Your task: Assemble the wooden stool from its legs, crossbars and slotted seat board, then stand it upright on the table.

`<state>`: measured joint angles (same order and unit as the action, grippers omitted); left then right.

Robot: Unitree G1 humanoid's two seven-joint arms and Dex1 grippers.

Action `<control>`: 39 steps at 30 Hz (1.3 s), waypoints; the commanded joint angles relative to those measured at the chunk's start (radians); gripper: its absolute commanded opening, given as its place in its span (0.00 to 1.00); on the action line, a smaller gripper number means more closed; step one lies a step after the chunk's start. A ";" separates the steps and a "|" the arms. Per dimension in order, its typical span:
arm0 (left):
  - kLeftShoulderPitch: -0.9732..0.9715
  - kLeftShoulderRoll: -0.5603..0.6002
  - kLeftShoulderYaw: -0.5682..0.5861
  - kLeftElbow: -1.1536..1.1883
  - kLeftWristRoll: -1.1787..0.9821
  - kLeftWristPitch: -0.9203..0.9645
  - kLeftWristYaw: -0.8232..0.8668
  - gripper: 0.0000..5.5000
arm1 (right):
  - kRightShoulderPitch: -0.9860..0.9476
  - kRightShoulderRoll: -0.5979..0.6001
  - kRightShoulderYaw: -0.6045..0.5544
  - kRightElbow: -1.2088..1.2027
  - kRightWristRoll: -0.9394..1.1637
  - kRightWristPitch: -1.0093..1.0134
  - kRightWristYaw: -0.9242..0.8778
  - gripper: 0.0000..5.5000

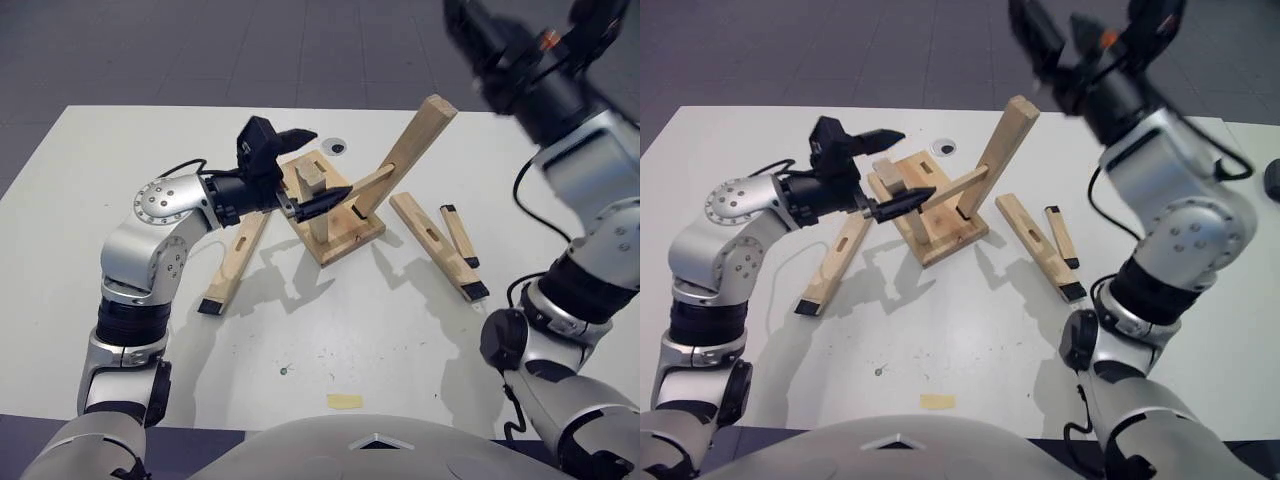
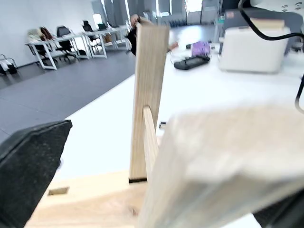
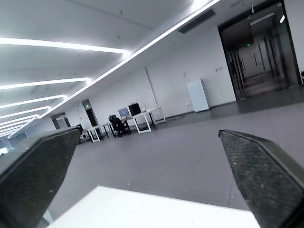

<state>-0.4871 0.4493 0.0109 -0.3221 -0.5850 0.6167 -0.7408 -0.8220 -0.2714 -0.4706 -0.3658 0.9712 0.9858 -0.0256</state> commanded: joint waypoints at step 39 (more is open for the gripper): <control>-0.133 -0.107 0.251 0.113 0.016 -0.017 0.519 0.98 | 0.414 0.186 0.206 -0.092 -0.129 -0.274 -0.197 0.98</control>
<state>-0.6267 0.3499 0.2306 -0.2072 -0.5819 0.6038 -0.2600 -0.4508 -0.0790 -0.2778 -0.4482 0.8941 0.7482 -0.2331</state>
